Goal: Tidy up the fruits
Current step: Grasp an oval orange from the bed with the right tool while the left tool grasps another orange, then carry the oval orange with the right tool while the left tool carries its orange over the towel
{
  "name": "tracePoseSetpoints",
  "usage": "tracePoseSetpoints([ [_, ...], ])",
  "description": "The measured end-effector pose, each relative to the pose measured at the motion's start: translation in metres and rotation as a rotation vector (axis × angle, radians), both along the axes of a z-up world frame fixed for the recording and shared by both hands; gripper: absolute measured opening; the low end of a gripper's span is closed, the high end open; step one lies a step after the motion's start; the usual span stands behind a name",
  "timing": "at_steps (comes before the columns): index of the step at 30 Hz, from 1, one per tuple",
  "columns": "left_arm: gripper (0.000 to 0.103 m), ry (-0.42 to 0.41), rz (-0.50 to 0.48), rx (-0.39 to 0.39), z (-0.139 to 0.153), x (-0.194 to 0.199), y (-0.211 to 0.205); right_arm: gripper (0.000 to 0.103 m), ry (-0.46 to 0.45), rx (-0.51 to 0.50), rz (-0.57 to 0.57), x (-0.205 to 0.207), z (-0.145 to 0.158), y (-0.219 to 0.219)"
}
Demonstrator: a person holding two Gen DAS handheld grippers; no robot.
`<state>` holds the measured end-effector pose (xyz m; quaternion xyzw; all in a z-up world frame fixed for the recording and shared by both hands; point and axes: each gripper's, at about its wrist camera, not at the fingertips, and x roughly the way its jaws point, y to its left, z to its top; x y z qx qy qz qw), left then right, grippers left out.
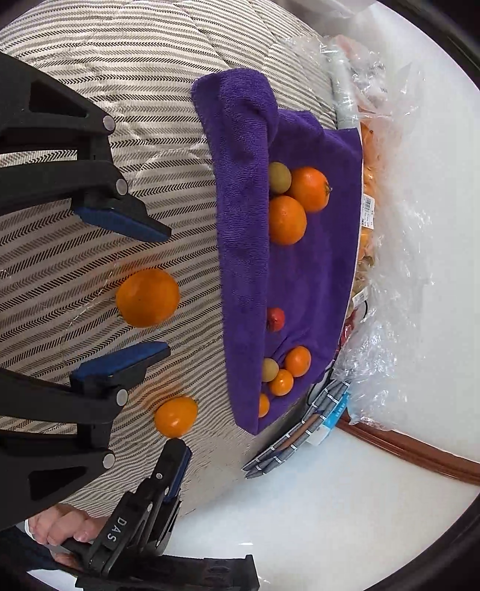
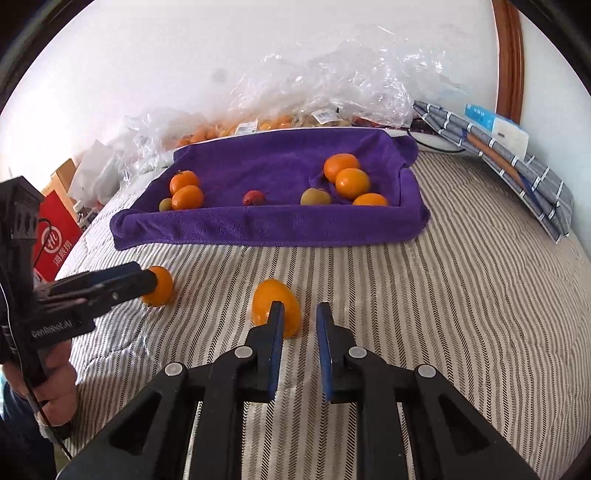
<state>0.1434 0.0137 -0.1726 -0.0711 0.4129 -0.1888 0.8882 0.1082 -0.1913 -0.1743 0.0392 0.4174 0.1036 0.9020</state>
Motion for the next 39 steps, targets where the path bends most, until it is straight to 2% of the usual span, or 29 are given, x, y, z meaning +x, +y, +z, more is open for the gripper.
tracePoseSetpoints([
  [1,0.047,0.013,-0.002,0.007,-0.002,0.002,-0.003,0.018,0.005,0.020,0.001,0.001,-0.001,-0.003],
  [2,0.035,0.024,-0.010,0.006,-0.003,0.003,-0.004,0.018,0.008,0.034,0.006,0.001,-0.002,-0.004],
  [3,0.033,0.028,-0.012,0.001,-0.004,0.004,-0.004,0.018,0.011,0.046,0.015,0.002,-0.002,-0.005],
  [9,0.032,0.024,0.017,-0.009,-0.001,0.005,0.010,0.020,0.010,0.061,0.046,0.006,0.000,0.000],
  [14,0.032,0.018,0.071,0.007,0.004,0.011,0.028,0.034,0.009,0.071,0.076,0.011,-0.004,0.011],
  [18,0.032,0.018,0.103,-0.003,0.007,0.013,0.040,0.036,0.038,0.086,0.109,0.017,-0.012,0.023],
  [23,0.032,0.023,0.133,-0.014,0.008,0.016,0.052,0.034,0.040,0.027,0.121,0.019,-0.019,0.041],
  [34,0.032,-0.016,0.143,-0.017,0.035,0.036,0.050,0.034,-0.047,0.024,0.052,0.042,0.019,0.018],
  [39,0.032,-0.045,0.178,0.020,0.049,0.056,0.053,0.034,-0.098,-0.009,-0.003,0.068,0.035,0.004],
])
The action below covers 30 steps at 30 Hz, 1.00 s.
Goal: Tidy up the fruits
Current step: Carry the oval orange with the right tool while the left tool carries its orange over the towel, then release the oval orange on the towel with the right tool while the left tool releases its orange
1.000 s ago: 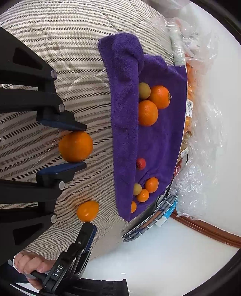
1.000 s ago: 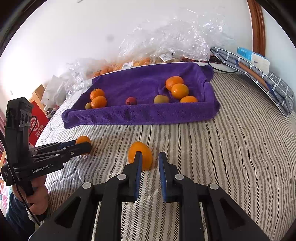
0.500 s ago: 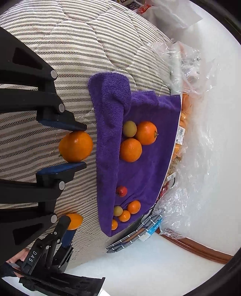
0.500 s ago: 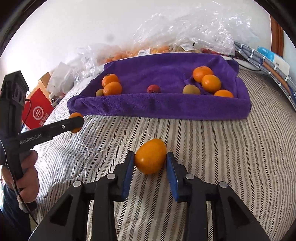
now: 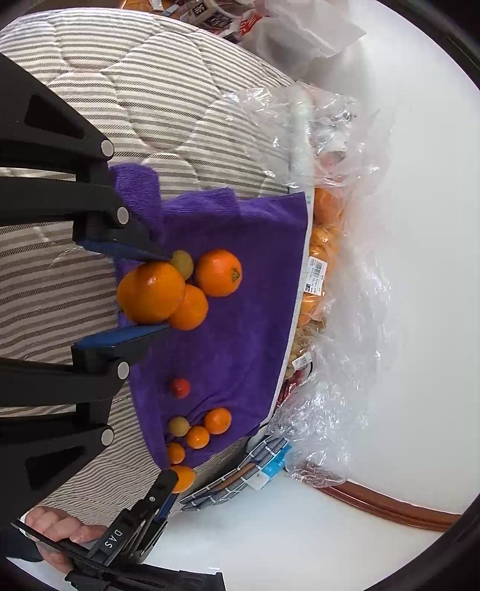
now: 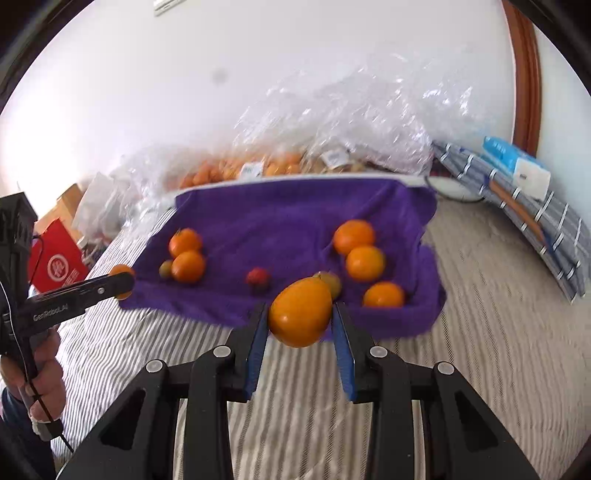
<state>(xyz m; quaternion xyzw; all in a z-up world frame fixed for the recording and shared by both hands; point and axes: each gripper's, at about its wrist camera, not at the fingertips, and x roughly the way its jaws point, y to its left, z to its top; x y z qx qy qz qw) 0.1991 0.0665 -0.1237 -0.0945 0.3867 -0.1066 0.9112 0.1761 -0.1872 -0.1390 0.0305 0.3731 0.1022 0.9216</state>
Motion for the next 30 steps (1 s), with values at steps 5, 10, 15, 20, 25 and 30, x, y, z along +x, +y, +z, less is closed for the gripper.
tracePoseSetpoints([
  [5,0.032,-0.018,0.014,-0.008,0.010,0.027,-0.005,0.034,-0.024,-0.015,-0.013,0.033,0.004,-0.003],
  [10,0.032,-0.018,-0.012,-0.045,0.006,0.054,-0.020,0.034,-0.014,0.005,-0.004,0.061,-0.004,-0.001],
  [15,0.032,0.005,-0.050,-0.042,-0.008,0.071,-0.040,0.034,0.016,0.009,0.015,0.074,-0.023,0.003],
  [20,0.032,0.024,-0.069,-0.009,-0.020,0.076,-0.049,0.035,0.027,0.004,0.024,0.076,-0.029,0.003],
  [25,0.032,0.037,-0.056,-0.007,-0.026,0.078,-0.047,0.035,0.030,0.010,0.026,0.075,-0.029,0.004],
  [30,0.032,0.039,-0.052,-0.017,-0.025,0.077,-0.042,0.035,0.038,-0.006,0.025,0.072,-0.028,0.006],
])
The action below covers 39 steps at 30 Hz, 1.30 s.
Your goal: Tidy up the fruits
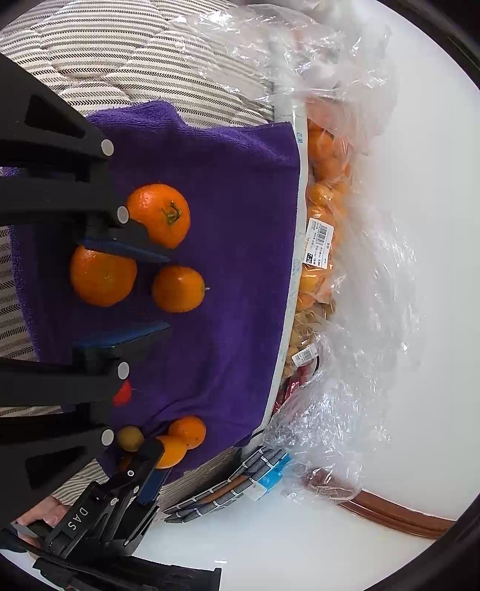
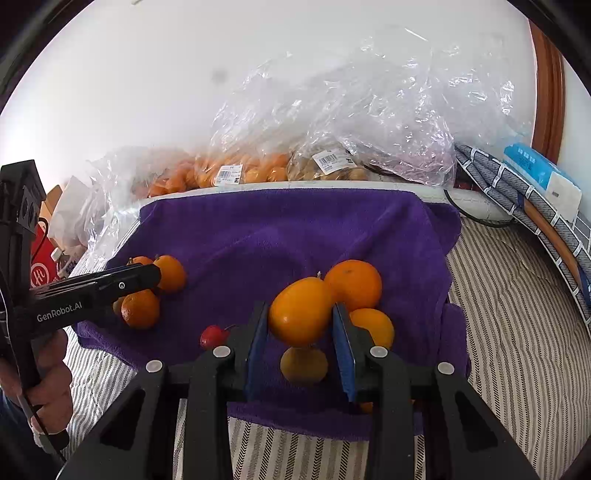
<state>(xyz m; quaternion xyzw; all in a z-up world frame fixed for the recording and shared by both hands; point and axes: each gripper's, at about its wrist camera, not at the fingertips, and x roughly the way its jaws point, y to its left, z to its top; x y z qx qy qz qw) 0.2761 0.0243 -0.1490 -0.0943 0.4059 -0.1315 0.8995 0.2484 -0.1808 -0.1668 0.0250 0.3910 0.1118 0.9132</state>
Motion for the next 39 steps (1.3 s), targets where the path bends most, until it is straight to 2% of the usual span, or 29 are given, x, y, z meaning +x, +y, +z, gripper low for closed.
tracePoseSetpoints([
  [3,0.035,-0.009,0.030,0.020,0.006,-0.008,0.004,0.035,0.004,0.000,-0.011,-0.006,0.005,-0.003],
  [5,0.048,-0.028,0.045,0.036,0.012,-0.017,0.007,0.037,-0.003,-0.006,-0.023,-0.014,0.012,-0.005],
  [6,0.049,-0.037,0.046,0.037,0.016,-0.022,0.008,0.038,-0.006,-0.010,-0.032,-0.018,0.015,-0.005],
  [11,0.053,-0.047,0.078,0.060,0.032,-0.050,0.012,0.047,0.009,0.002,-0.074,-0.044,0.033,-0.010],
  [16,0.058,-0.065,0.100,0.058,0.051,-0.090,0.014,0.047,-0.001,-0.003,-0.110,-0.080,0.059,-0.012],
  [18,0.065,-0.082,0.113,0.073,0.061,-0.110,0.014,0.047,-0.015,-0.025,-0.127,-0.095,0.069,-0.012],
  [22,0.066,-0.131,0.139,0.117,0.079,-0.150,0.014,0.047,-0.015,-0.040,-0.137,-0.127,0.091,-0.013],
  [26,0.076,-0.144,0.169,0.077,0.092,-0.183,0.023,0.048,-0.026,-0.053,-0.142,-0.154,0.108,-0.013],
  [28,0.077,-0.158,0.197,0.109,0.097,-0.196,0.023,0.048,-0.020,-0.048,-0.151,-0.166,0.114,-0.015],
  [29,0.077,-0.172,0.210,0.139,0.100,-0.203,0.022,0.052,-0.021,-0.047,-0.154,-0.171,0.116,-0.015],
  [30,0.077,-0.184,0.216,0.159,0.101,-0.209,0.021,0.062,-0.029,-0.050,-0.159,-0.179,0.119,-0.016],
  [32,0.079,-0.192,0.225,0.194,0.104,-0.220,0.019,0.076,-0.068,-0.062,-0.172,-0.192,0.124,-0.017],
  [35,0.087,-0.204,0.236,0.212,0.108,-0.235,0.019,0.083,-0.107,-0.075,-0.182,-0.212,0.132,-0.017],
  [37,0.090,-0.202,0.239,0.212,0.110,-0.242,0.018,0.092,-0.120,-0.059,-0.177,-0.222,0.136,-0.018],
  [39,0.092,-0.194,0.228,0.219,0.111,-0.247,0.015,0.093,-0.128,-0.071,-0.178,-0.230,0.139,-0.018],
])
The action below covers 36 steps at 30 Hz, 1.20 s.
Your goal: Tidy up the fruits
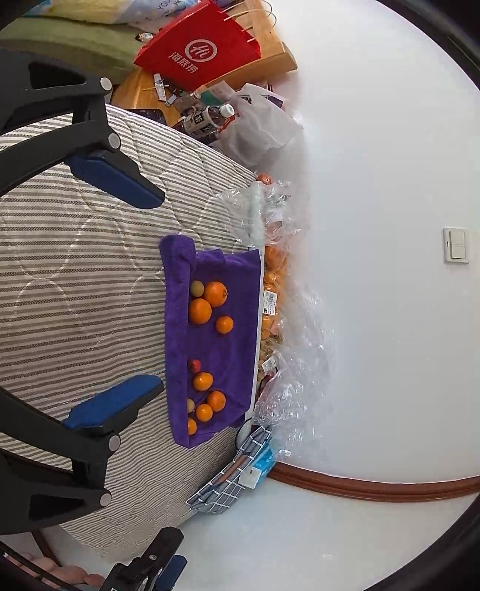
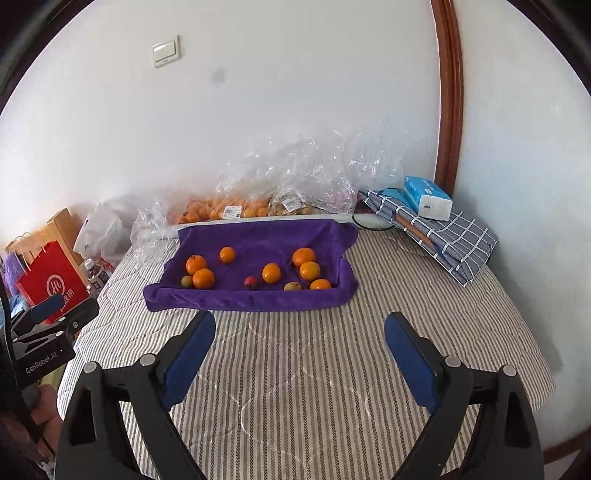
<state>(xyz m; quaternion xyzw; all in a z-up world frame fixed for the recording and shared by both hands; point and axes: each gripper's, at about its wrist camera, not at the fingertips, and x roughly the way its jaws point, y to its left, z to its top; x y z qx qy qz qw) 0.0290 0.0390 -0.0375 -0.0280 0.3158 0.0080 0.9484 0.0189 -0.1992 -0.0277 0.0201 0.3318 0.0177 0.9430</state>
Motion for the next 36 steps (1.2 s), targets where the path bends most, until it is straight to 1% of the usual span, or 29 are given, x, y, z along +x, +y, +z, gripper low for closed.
tracePoseSetpoints([
  [3,0.092,-0.007,-0.001,0.013,0.002,-0.008,-0.005,0.094,-0.005,-0.021,-0.009,-0.010,0.003,0.000],
  [9,0.093,-0.007,-0.001,0.025,0.008,-0.016,-0.012,0.094,-0.013,-0.014,-0.003,-0.022,0.006,-0.002],
  [18,0.093,-0.008,-0.004,0.030,0.010,-0.018,-0.017,0.094,-0.014,-0.023,-0.009,-0.024,0.009,-0.004],
  [21,0.093,-0.007,0.007,0.042,0.010,-0.019,-0.016,0.094,-0.018,-0.026,-0.011,-0.025,0.009,-0.004],
  [36,0.093,0.002,0.003,0.036,0.008,-0.016,-0.011,0.094,-0.025,-0.039,-0.006,-0.026,0.009,0.002],
])
